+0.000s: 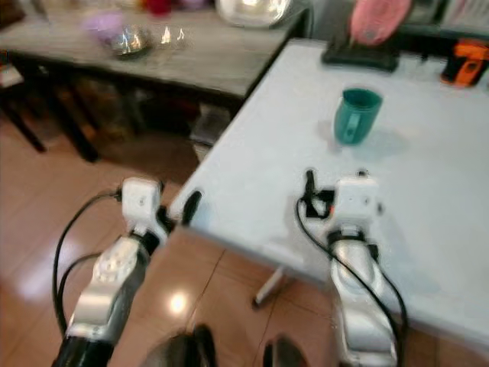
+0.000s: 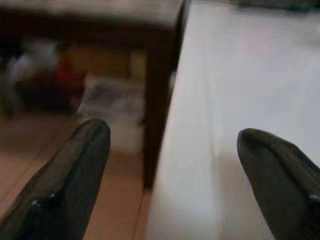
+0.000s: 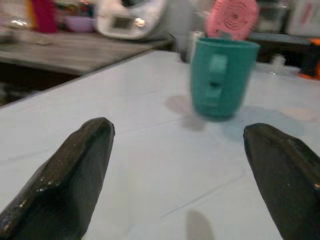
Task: Setting the table
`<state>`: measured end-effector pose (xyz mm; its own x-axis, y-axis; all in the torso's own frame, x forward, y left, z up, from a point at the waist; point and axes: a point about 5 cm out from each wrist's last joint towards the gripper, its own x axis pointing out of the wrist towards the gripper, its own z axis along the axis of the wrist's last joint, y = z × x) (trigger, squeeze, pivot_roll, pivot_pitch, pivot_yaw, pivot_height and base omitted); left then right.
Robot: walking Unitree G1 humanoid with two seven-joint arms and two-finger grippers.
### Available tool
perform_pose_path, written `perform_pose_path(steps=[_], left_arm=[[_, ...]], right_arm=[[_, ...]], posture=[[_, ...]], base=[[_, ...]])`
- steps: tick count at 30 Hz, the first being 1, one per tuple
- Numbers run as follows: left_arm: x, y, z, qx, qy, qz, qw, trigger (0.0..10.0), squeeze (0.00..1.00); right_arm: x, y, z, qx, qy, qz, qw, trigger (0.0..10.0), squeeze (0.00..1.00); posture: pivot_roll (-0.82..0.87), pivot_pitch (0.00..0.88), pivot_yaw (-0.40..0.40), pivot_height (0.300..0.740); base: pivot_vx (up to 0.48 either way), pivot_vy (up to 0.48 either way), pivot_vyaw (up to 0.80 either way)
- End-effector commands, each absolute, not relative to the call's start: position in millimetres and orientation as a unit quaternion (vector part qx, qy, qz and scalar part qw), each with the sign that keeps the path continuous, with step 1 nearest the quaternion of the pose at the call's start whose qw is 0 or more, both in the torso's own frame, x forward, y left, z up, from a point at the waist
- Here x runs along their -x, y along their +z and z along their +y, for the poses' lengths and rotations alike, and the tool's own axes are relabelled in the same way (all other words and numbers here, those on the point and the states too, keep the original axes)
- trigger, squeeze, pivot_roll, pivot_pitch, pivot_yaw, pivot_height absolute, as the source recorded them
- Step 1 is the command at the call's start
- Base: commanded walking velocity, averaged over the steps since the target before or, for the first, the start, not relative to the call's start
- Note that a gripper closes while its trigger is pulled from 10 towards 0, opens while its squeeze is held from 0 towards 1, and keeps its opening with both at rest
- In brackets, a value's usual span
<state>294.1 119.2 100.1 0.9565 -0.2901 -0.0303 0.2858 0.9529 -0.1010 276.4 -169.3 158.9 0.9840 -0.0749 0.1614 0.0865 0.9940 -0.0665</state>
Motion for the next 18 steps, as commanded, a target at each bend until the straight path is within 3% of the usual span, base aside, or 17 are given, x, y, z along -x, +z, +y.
perform_pose_path(steps=[1, 10, 14, 18], left_arm=[[-298.5, 106.3, 117.9, 0.035, -0.153, 0.012, 0.988, 10.0, 0.00], [-295.8, 110.5, 121.4, 0.054, -0.178, -0.005, 0.983, 10.0, 0.00], [-293.9, 111.1, 119.6, 0.053, -0.187, -0.011, 0.981, 10.0, 0.00], [-293.5, 111.1, 117.8, 0.056, -0.198, -0.011, 0.979, 10.0, 0.00]], right_arm=[[-273.5, 154.8, -173.6, 0.036, -0.050, -0.070, 0.996, 10.0, 0.00], [-274.8, 153.8, -176.3, 0.039, -0.058, -0.067, 0.995, 10.0, 0.00], [-275.6, 152.0, -177.0, 0.038, -0.063, -0.060, 0.996, 10.0, 0.00], [-275.6, 152.8, -176.0, 0.039, -0.062, -0.064, 0.995, 10.0, 0.00]], posture=[[-0.30, 0.141, 0.070, 0.740], [-0.30, 0.143, 0.073, 0.740], [-0.29, 0.140, 0.073, 0.740], [-0.29, 0.140, 0.073, 0.740]], base=[[0.000, 0.000, 0.00], [0.000, 0.000, 0.00], [0.000, 0.000, -0.71], [0.480, 0.000, -0.67]])
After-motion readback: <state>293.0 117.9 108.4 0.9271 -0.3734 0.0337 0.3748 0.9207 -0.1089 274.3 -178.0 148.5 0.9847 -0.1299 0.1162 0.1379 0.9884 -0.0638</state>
